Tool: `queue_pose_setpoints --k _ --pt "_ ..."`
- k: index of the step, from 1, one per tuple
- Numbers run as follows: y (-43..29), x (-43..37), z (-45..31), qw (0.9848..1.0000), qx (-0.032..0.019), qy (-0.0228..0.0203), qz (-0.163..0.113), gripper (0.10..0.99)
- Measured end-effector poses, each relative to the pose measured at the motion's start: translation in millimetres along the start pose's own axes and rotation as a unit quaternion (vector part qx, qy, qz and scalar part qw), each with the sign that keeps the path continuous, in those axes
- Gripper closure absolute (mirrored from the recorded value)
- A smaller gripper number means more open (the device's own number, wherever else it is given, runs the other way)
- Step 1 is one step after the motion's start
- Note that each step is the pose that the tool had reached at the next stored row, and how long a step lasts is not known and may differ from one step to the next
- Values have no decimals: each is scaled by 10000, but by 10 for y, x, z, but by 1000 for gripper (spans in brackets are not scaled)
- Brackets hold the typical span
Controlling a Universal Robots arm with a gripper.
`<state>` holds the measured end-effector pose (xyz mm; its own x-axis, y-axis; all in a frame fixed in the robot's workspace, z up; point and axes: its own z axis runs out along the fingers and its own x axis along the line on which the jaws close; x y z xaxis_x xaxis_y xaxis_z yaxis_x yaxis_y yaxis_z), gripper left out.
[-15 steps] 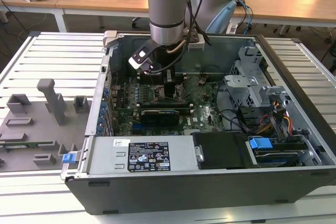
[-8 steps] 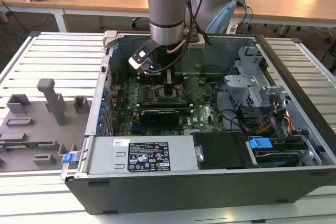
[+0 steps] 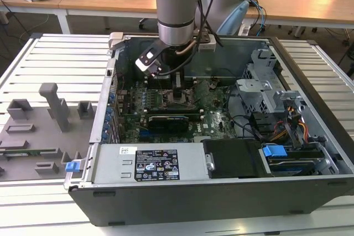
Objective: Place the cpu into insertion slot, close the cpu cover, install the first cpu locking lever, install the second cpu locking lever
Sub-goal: 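Place the cpu into insertion slot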
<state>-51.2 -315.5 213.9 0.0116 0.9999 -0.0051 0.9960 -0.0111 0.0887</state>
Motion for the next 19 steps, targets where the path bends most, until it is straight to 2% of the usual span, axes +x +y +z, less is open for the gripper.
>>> queue_pose_setpoints --k 7,11,14,15,19 --pt "22 0 -253 10000 -1 -79 -7 980" --pt "23 0 -261 10000 1 -83 -6 980" --pt "36 0 -259 9996 264 -77 -10 980" --pt "36 -1 -259 9995 306 -77 -10 980" --pt "48 0 -257 9995 313 -75 -10 980"
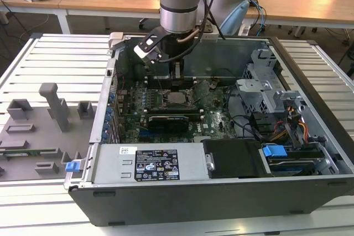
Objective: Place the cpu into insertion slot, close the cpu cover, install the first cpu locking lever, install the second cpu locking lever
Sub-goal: 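Place the cpu into insertion slot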
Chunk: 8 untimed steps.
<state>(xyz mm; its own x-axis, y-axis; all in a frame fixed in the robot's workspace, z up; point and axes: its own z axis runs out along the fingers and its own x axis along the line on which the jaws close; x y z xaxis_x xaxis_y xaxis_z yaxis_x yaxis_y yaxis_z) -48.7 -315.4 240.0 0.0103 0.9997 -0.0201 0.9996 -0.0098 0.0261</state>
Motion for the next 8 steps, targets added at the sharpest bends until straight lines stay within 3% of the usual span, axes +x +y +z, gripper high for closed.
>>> queue_pose_setpoints --k 4,8 --pt "104 0 2 10000 3 -1 1 980" --pt "118 0 -37 10000 5 -1 1 980"
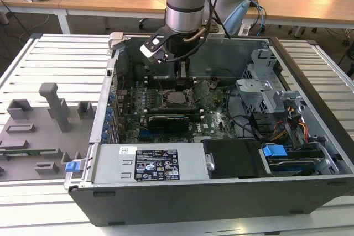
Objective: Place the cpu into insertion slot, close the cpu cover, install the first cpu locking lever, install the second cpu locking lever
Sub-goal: 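Place the cpu into insertion slot, then close the cpu cover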
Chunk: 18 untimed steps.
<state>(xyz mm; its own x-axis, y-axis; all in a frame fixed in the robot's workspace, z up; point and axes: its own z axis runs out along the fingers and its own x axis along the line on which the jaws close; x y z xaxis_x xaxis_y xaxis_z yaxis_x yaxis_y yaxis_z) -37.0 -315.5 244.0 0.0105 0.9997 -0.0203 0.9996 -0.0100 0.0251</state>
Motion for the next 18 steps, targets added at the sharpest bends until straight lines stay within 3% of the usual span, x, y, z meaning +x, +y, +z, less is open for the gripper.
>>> queue_pose_setpoints --k 2,16,18 --pt "2 -1 -51 10000 0 1 -1 980" --pt "2 -1 -58 10000 0 0 -1 980" --pt "3 -2 -110 10000 0 -1 2 980"
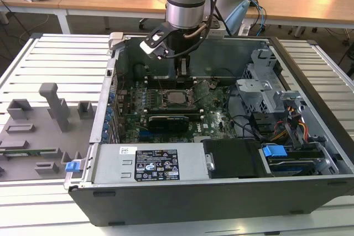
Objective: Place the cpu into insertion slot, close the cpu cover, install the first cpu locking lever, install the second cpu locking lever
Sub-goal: 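Close the cpu cover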
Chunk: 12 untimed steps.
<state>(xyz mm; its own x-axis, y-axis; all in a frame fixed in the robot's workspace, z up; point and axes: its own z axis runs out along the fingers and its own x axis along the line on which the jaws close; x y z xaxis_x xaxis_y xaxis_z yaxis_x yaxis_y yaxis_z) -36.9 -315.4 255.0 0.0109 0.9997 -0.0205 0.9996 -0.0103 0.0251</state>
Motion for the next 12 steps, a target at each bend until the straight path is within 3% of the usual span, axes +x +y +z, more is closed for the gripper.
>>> queue_pose_setpoints --k 2,4,7,12 --pt "2 -1 -82 10000 0 -1 0 980" --pt "5 -2 -88 10000 0 -1 0 980" --pt "84 -2 -86 10000 25 -1 0 980" --pt "346 -7 -80 9999 109 -3 -3 980"
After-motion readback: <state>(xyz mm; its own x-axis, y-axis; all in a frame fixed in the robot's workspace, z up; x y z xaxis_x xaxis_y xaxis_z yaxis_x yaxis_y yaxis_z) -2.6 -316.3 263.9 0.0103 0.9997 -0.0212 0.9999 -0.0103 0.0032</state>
